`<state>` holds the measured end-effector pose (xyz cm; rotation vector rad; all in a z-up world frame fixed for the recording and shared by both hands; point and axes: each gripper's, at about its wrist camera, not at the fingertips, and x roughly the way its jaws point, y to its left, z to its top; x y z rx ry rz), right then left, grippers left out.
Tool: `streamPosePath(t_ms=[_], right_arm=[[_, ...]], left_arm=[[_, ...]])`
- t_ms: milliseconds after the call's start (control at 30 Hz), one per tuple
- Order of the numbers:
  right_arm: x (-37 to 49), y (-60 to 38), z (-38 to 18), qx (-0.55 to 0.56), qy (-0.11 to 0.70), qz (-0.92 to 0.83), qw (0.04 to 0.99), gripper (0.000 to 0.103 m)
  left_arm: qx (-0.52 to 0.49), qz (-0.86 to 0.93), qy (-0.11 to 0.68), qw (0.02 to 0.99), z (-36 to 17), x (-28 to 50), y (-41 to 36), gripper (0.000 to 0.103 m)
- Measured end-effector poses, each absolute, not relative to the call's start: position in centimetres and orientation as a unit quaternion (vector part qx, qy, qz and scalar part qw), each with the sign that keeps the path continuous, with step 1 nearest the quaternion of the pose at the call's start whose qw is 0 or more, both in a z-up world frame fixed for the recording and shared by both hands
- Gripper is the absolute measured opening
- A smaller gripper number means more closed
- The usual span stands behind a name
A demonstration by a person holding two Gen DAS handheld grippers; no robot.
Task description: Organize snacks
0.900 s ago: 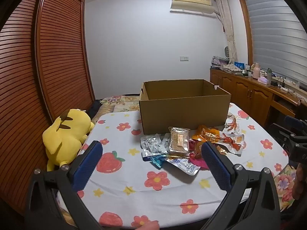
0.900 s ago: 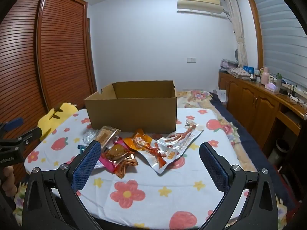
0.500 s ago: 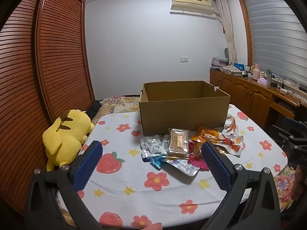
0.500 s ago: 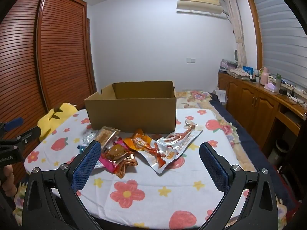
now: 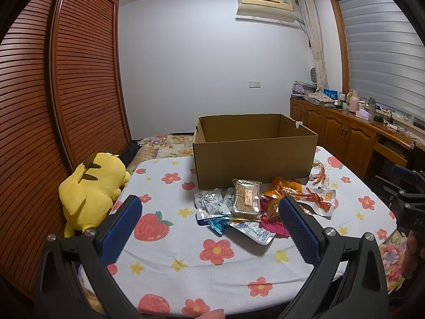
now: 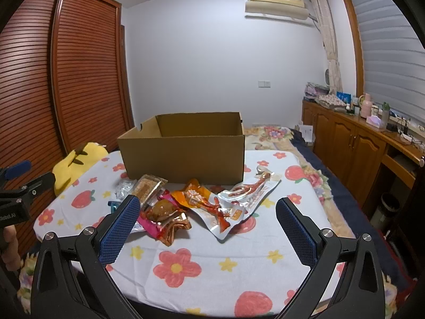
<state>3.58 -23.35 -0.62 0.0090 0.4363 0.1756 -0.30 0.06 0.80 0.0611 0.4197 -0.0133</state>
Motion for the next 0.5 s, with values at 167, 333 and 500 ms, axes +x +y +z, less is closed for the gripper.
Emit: streamPosePath(t_ms=[167, 333, 500], right_arm=[[3.68, -23.44, -0.75, 0.004, 0.215, 0.086, 0.973, 0.103], [3.66, -23.61, -0.75, 0.004, 0.215, 0.085, 0.973, 0.103], [3.91, -23.80, -0.72, 0.005, 0.215, 0.083, 0.973, 0.103]], left_arm=[[0.031, -0.007, 0.209, 0.977, 0.84, -0.29, 0.03, 0.103], [0.031, -0.007, 0.209, 0.977, 0.84, -0.29, 0.02, 0.103], [0.031, -0.007, 0.206, 0.978, 0.80, -0.35, 0.07, 0.103]])
